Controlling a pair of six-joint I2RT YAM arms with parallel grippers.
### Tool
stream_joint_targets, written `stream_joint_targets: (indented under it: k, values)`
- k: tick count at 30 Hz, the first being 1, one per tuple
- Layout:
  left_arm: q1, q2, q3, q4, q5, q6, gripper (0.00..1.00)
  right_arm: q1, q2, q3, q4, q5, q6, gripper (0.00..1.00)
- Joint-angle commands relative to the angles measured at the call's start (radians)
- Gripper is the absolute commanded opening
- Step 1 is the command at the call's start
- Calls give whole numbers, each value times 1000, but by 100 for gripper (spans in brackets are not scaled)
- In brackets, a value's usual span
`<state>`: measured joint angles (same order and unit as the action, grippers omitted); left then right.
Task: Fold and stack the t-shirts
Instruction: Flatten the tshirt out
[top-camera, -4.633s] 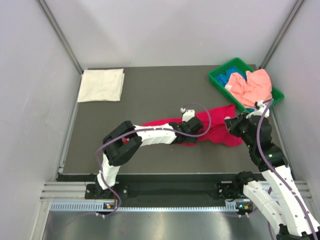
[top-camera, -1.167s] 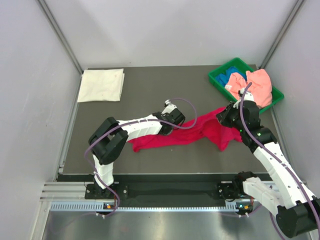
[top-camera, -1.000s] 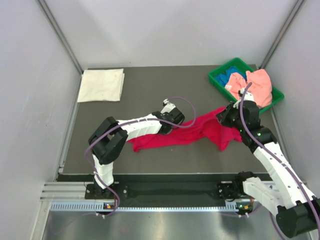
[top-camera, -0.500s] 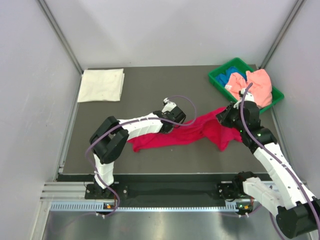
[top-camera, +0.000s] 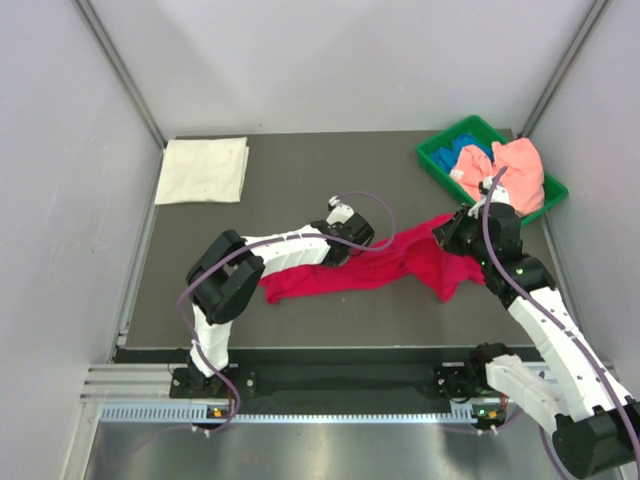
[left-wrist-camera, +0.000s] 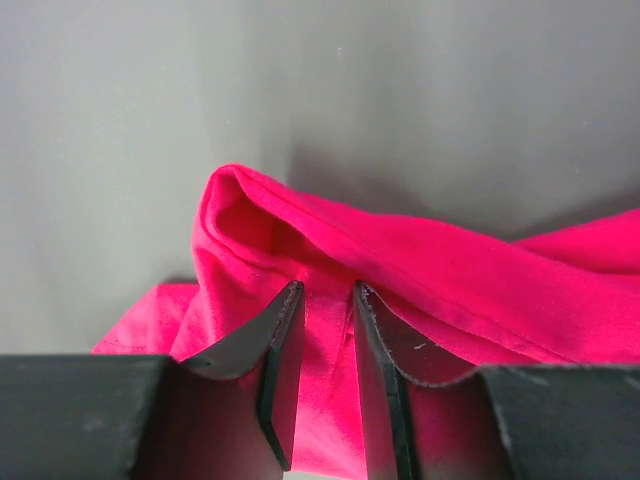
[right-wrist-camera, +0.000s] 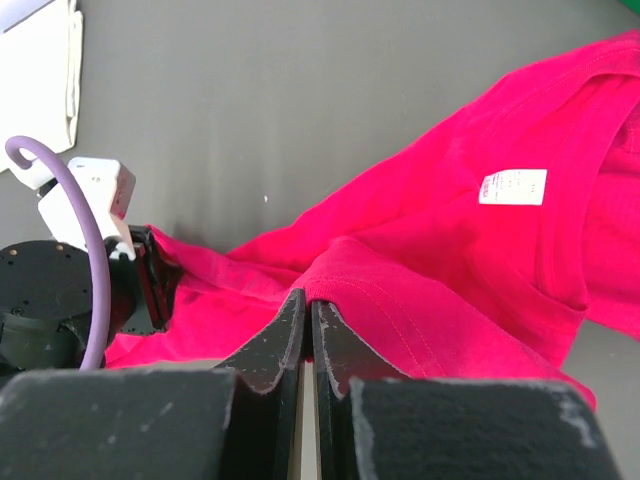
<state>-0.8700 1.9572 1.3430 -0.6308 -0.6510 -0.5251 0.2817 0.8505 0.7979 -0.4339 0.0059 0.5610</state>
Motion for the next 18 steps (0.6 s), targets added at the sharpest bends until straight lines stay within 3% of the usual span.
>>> stream_joint_targets:
  k: [1,15,18]
  values:
    - [2,14,33,-27,-49,-3,32,11,-19,4,37,6,2,0]
    - [2,51,24,6,-15,5,33,11,-21,3,40,8,10,0]
    - [2,54,19,-1,-25,2,24,11,-28,1,38,11,10,0]
